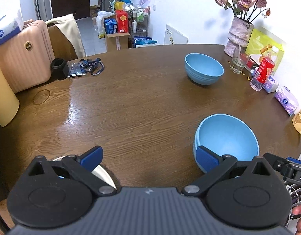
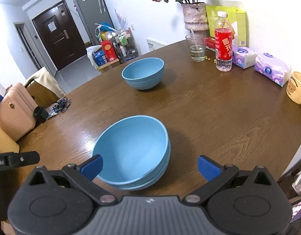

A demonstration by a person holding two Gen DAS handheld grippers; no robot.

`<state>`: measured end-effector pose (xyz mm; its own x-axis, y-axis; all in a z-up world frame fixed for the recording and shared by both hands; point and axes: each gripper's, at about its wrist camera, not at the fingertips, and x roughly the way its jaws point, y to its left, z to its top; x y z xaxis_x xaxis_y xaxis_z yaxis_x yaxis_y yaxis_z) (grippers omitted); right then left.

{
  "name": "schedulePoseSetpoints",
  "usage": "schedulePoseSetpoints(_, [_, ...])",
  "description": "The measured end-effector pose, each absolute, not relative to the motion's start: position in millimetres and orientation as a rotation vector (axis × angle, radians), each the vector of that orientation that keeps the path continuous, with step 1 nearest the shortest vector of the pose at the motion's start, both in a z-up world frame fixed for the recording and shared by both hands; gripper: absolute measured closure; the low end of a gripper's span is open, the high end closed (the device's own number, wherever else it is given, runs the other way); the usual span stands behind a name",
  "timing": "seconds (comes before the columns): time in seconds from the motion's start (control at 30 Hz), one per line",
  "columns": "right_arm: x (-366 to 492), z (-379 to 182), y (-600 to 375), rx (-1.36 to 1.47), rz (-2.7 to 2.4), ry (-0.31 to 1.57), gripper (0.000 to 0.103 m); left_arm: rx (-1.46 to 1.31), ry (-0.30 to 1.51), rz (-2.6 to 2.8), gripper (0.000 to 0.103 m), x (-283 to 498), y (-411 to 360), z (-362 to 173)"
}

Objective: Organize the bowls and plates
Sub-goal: 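Withdraw both tools upward from the stacked bowls, then move both open grippers to the rim of the standing light-blue bowl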

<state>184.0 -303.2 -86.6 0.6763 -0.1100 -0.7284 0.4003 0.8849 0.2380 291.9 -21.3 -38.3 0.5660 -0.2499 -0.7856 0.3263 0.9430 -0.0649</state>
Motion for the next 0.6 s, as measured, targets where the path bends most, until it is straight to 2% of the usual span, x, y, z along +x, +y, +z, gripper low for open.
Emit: schedulePoseSetpoints(0.6, [180.9,-65.4,-283.9,0.404,-0.351,0.762,0.0,0.066,0.88,-0.364,0.0,297.5,1.5,-18.6])
